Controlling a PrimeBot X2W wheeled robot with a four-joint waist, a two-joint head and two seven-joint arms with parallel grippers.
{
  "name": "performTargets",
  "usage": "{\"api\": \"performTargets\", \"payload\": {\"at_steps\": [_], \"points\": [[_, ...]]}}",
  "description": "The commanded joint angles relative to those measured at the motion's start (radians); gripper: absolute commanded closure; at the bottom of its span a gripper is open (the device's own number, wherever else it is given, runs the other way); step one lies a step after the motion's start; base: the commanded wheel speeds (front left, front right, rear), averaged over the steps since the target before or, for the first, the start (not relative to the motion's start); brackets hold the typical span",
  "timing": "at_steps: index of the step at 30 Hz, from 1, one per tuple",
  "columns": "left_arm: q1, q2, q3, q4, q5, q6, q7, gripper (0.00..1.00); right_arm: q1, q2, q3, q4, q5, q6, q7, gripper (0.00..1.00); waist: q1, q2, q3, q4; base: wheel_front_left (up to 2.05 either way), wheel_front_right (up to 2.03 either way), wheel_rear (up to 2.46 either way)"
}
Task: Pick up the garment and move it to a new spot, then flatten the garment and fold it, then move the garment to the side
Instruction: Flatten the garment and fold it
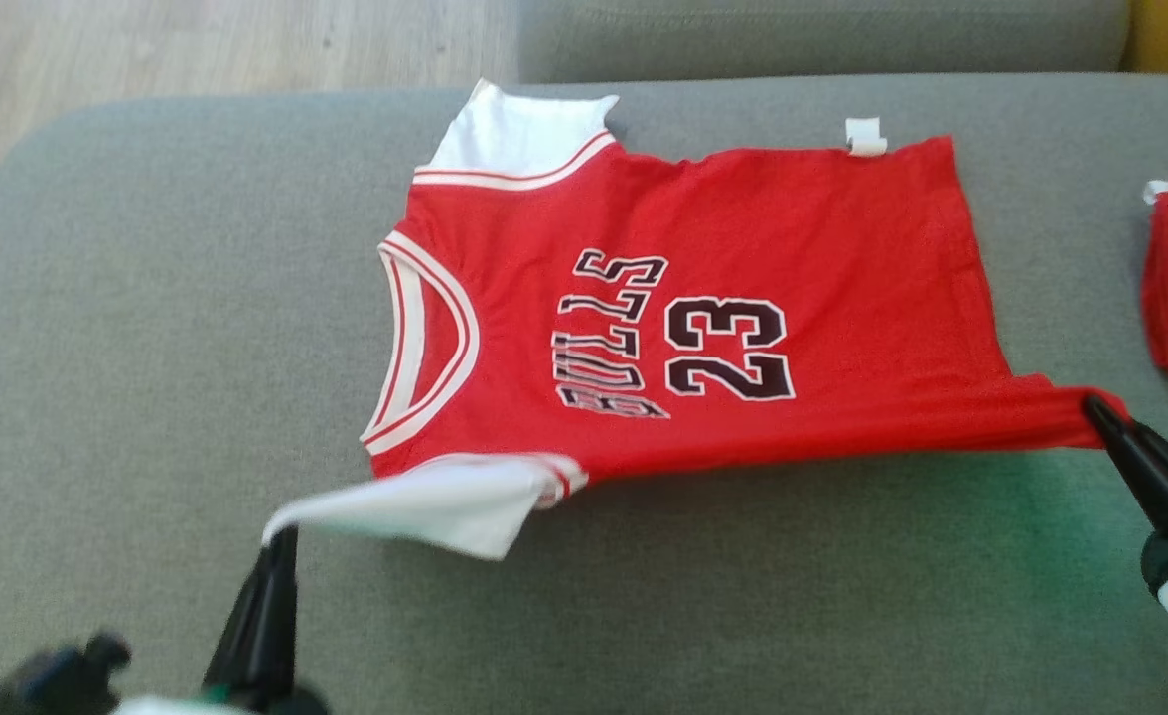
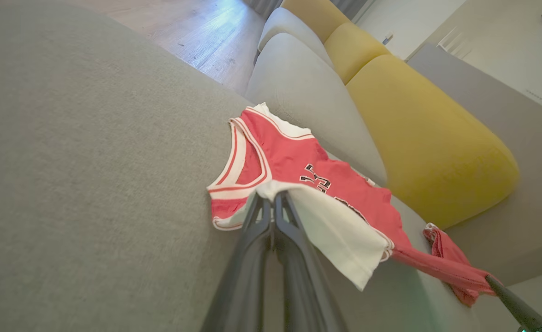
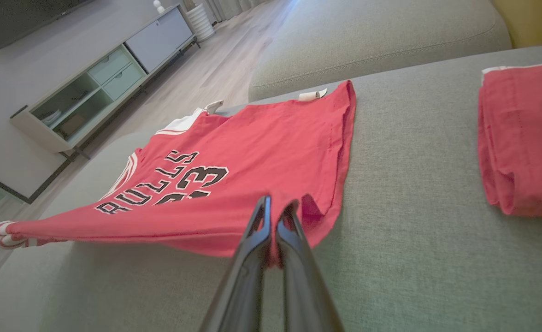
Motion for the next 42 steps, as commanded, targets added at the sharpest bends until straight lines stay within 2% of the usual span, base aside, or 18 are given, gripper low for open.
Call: {"api": "performTargets", "payload": {"at_steps": [1, 7, 9, 15, 20, 21, 22, 23, 24, 29, 31, 34, 38, 42], "points": [[-0.099, -0.014, 0.038, -0.015, -0.017, -0.006, 0.002, 1.0, 0.009, -0.028, -0.026, -0.013, 0.003, -0.001, -0.014, 1.0, 0.0001, -0.0001, 0.017, 0.004, 0.0, 0.0, 0.0], [-0.289, -0.091, 0.032, 0.113, -0.066, -0.056, 0.044, 1.0, -0.057, 0.026, -0.048, 0.023, -0.001, -0.001, 0.002, 1.0, 0.0001, -0.0001, 0.107, -0.001, 0.0, 0.0, 0.0], [-0.437, -0.122, 0.026, 0.216, -0.055, -0.095, 0.062, 1.0, -0.142, 0.06, -0.05, 0.059, -0.011, -0.001, 0.027, 1.0, 0.0001, -0.0001, 0.162, -0.007, 0.0, 0.0, 0.0], [-0.606, -0.159, 0.021, 0.37, -0.049, -0.137, 0.082, 1.0, -0.263, 0.1, -0.031, 0.103, -0.033, -0.001, 0.063, 1.0, 0.0001, -0.0001, 0.215, -0.02, 0.0, 0.0, 0.0], [-0.669, -0.168, 0.017, 0.456, -0.036, -0.152, 0.085, 0.99, -0.325, 0.124, 0.002, 0.126, -0.051, -0.001, 0.076, 1.0, 0.0001, -0.0001, 0.238, -0.029, 0.0, 0.0, 0.0], [-0.679, -0.169, 0.016, 0.474, -0.031, -0.156, 0.083, 0.73, -0.335, 0.128, 0.009, 0.132, -0.053, -0.001, 0.075, 0.87, 0.0001, -0.0001, 0.242, -0.03, 0.0, 0.0, 0.0], [-0.686, -0.169, 0.016, 0.491, -0.026, -0.158, 0.079, 0.51, -0.343, 0.13, 0.016, 0.139, -0.056, -0.001, 0.073, 0.49, 0.0001, -0.0001, 0.245, -0.031, 0.0, 0.0, 0.0], [-0.692, -0.167, 0.014, 0.506, -0.018, -0.159, 0.074, 0.07, -0.35, 0.132, 0.022, 0.149, -0.059, -0.001, 0.069, 0.0, 0.0001, -0.0001, 0.246, -0.032, 0.0, 0.0, 0.0], [-0.696, -0.165, 0.012, 0.517, -0.008, -0.162, 0.068, 0.0, -0.356, 0.132, 0.027, 0.157, -0.065, -0.001, 0.062, 0.0, 0.0001, -0.0001, 0.248, -0.032, 0.0, 0.0, 0.0], [-0.677, -0.138, -0.017, 0.539, 0.064, -0.161, 0.027, 0.0, -0.342, 0.104, 0.047, 0.179, -0.075, -0.001, 0.028, 0.0, 0.0001, -0.0001, 0.228, -0.031, 0.0, 0.0, 0.0], [-0.626, -0.097, -0.052, 0.535, 0.141, -0.13, 0.005, 0.0, -0.316, 0.07, 0.043, 0.189, -0.09, -0.001, 0.009, 0.0, 0.0001, -0.0001, 0.202, -0.033, 0.0, 0.0, 0.0], [-0.548, -0.076, -0.082, 0.533, 0.186, -0.082, -0.009, 0.0, -0.286, 0.053, 0.015, 0.188, -0.099, -0.001, -0.006, 0.0, 0.0001, -0.0001, 0.177, -0.038, 0.0, 0.0, 0.0], [-0.465, -0.062, -0.119, 0.563, 0.23, -0.025, -0.016, 0.0, -0.253, 0.076, -0.034, 0.181, -0.114, -0.001, -0.012, 0.0, 0.0001, -0.0001, 0.152, -0.054, 0.0, 0.0, 0.0], [-0.441, -0.089, -0.137, 0.595, 0.235, -0.003, -0.024, 0.0, -0.23, 0.108, -0.064, 0.179, -0.145, -0.001, -0.013, 0.0, 0.0001, -0.0001, 0.144, -0.062, 0.0, 0.0, 0.0]]}}
